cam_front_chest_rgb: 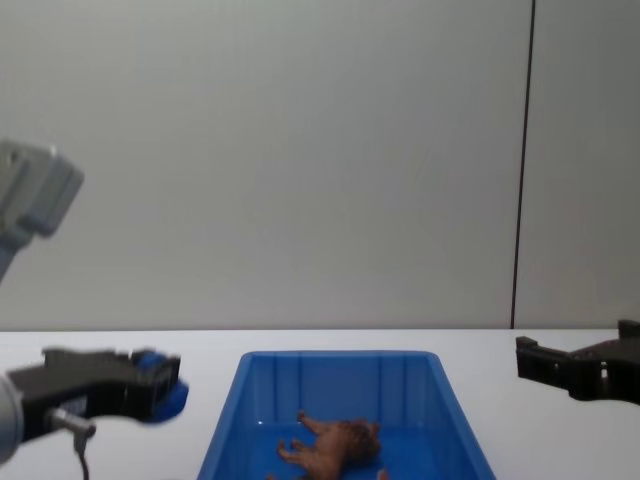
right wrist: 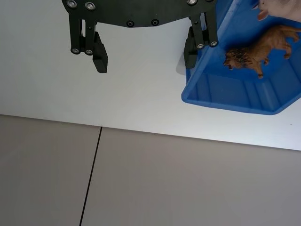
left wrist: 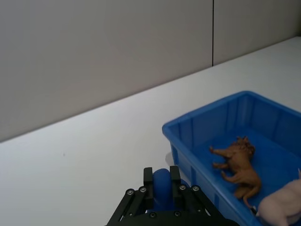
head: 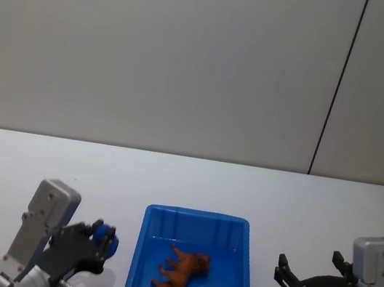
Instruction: Pick up the two dolls from the table and place them into the box.
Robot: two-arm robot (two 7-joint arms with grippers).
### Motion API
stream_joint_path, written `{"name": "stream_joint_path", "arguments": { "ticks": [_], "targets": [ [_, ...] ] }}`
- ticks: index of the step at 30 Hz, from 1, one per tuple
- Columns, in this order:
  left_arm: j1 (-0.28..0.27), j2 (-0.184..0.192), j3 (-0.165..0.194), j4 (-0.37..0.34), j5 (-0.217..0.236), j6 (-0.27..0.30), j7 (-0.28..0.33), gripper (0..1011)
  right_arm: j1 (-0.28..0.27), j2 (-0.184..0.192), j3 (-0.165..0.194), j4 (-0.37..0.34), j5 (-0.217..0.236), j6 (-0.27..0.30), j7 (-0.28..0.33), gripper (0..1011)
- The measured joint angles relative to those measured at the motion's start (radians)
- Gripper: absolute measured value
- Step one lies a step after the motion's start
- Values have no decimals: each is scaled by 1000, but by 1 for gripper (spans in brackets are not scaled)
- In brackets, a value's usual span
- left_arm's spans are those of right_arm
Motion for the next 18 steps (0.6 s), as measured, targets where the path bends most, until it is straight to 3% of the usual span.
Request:
{"name": "stream_joint_path", "arguments": {
  "ticks": [10, 18],
  "targets": [
    [-29, -10, -4, -61, 53, -14, -42, 156, 0, 0, 0, 0, 0, 0, 0, 1001],
    [-70, -54, 16, -73, 84, -21, -110, 130, 0, 0, 0, 0, 0, 0, 0, 1001]
  ]
}}
